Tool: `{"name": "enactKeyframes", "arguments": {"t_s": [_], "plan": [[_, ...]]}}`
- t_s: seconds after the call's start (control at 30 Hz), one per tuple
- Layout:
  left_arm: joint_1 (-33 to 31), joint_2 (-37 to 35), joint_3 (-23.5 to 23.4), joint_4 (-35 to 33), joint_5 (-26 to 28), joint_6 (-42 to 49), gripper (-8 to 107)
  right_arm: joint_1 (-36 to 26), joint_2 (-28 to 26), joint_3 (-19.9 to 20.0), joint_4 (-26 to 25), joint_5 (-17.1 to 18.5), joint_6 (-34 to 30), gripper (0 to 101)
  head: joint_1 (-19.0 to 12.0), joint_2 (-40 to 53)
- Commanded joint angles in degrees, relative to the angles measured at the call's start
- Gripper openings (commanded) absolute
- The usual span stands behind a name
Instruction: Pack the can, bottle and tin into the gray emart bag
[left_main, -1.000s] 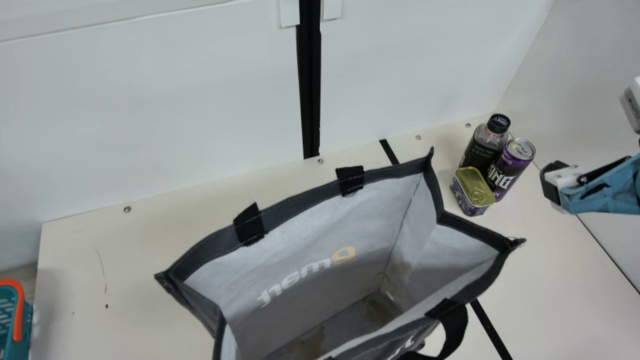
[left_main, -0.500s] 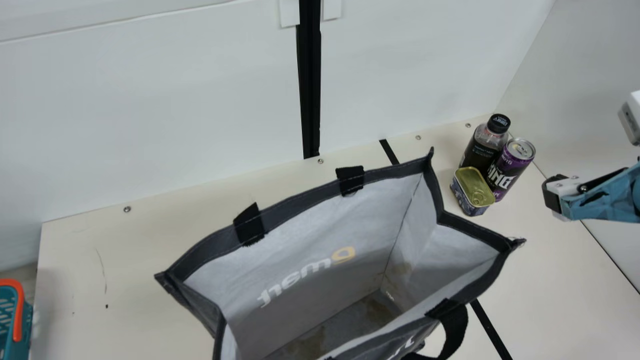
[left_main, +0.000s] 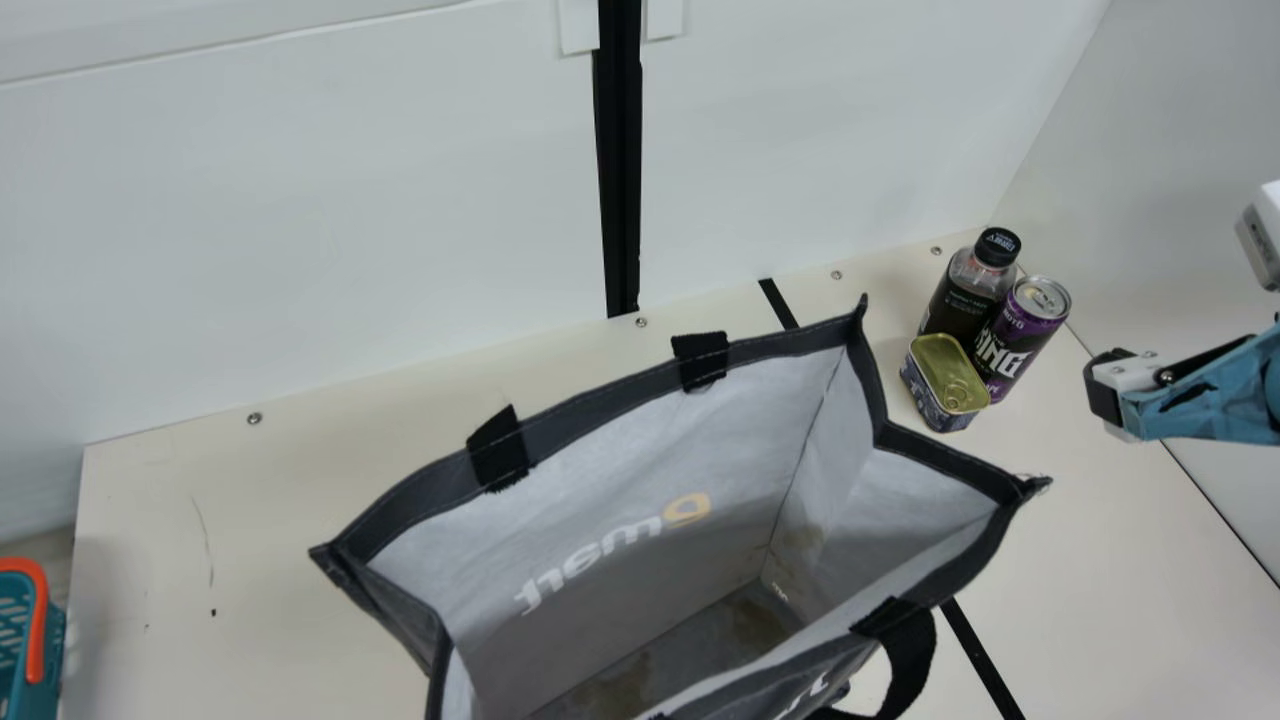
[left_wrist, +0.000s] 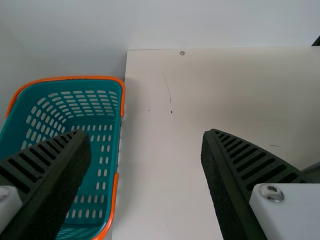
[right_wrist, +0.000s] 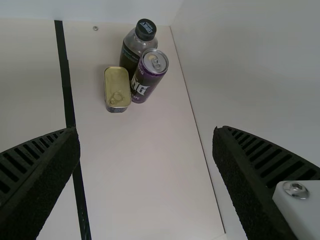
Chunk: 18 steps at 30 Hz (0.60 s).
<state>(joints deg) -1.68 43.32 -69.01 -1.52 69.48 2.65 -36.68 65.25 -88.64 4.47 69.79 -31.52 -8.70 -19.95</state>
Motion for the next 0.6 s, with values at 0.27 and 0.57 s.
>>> {"name": "enactKeyframes", "arguments": {"t_s": [0.27, 0.57], "plan": [[-0.1, 0.0, 0.0, 0.1, 0.0, -0.1, 90, 0.0, 0.0, 0.0, 0.0, 0.0, 0.0, 91, -1.3, 0.0], [-3.4, 2.5, -2.6, 1.4, -0.5, -0.8, 90, 0.0, 0.0, 0.0, 0.0, 0.0, 0.0, 91, -1.3, 0.0]]}}
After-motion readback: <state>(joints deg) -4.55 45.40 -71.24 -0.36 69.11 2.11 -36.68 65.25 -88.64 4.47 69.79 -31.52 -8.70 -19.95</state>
